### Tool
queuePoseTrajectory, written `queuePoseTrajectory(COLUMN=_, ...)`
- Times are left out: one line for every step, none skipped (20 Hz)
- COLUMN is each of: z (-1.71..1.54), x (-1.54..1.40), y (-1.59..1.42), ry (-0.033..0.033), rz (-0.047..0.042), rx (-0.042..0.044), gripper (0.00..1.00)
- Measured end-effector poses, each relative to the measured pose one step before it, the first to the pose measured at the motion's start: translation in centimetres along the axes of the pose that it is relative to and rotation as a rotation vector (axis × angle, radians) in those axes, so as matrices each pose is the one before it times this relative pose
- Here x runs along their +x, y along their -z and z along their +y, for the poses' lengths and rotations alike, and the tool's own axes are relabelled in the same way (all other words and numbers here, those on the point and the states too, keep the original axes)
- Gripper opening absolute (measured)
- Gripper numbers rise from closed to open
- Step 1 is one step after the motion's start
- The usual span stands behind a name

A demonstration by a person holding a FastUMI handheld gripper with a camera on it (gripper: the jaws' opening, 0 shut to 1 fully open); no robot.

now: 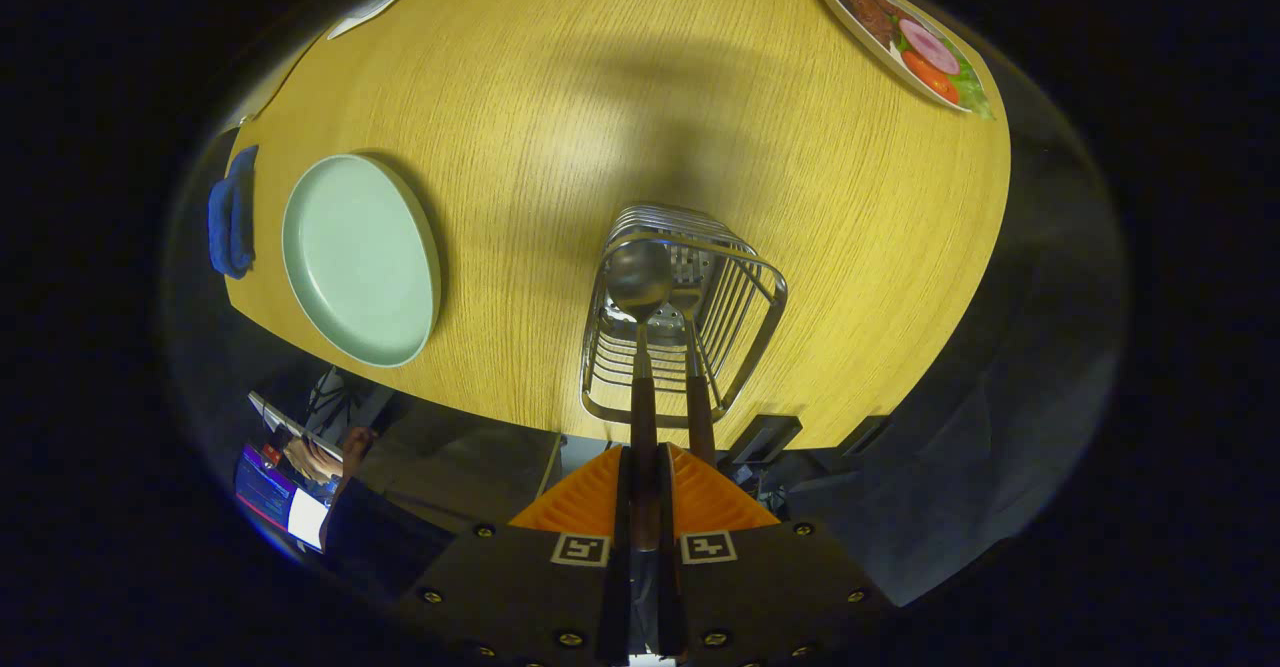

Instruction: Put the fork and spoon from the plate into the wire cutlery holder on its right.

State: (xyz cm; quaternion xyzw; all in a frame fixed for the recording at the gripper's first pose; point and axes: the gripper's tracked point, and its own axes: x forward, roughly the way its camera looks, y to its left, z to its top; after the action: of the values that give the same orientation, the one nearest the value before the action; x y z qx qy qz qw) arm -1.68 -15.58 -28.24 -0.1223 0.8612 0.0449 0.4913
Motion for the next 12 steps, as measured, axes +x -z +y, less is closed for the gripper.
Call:
queuePoseTrajectory(z=0.076, x=-0.198, y=-0.115, ry=-0.0041, rz=-0.02145, rx=0.00201, gripper=0.11)
queuePoseTrajectory(z=0.089, x=-0.361, y=-0.08, ry=-0.00795, rz=-0.02194, rx=-0.00013, gripper=0.11)
queuePoseTrajectory(z=-0.202, x=-0.459, y=0.014, ry=0.00201, rz=-0.0182, rx=-0.00009, gripper=0.11)
queuePoseTrajectory(z=0.033, x=-0.044, y=0.345, ry=-0.00365, rz=-0.01771, rx=0.0048, gripper=0.12)
queuePoseTrajectory(z=0.134, x=-0.619, y=0.153, ry=-0.00987, rz=-0.02079, rx=0.00861, gripper=0.14)
queuePoseTrajectory(z=0.022, x=-0.655, y=0.254, ry=-0.00015, rz=-0.03274, rx=0.011, gripper=0.14)
queuePoseTrajectory(z=-0.117, x=-0.659, y=0.079, ry=0.00269, rz=-0.0383, rx=0.0052, gripper=0.14)
queuePoseTrajectory(z=0.23, x=-1.001, y=-0.308, ry=0.0041, rz=-0.06967, rx=0.00553, gripper=0.14)
queuePoseTrajectory(z=0.178, x=-0.826, y=-0.252, ry=0.00486, rz=-0.07304, rx=-0.00025, gripper=0.14)
queuePoseTrajectory(z=0.362, x=-1.115, y=-0.303, ry=-0.00152, rz=-0.07645, rx=-0.00279, gripper=0.14)
queuePoseTrajectory(z=0.657, x=-1.197, y=-0.146, ry=-0.00461, rz=-0.07951, rx=-0.00326, gripper=0.14)
queuePoseTrajectory(z=0.988, x=-1.068, y=-0.211, ry=-0.01229, rz=-0.08191, rx=0.00407, gripper=0.14)
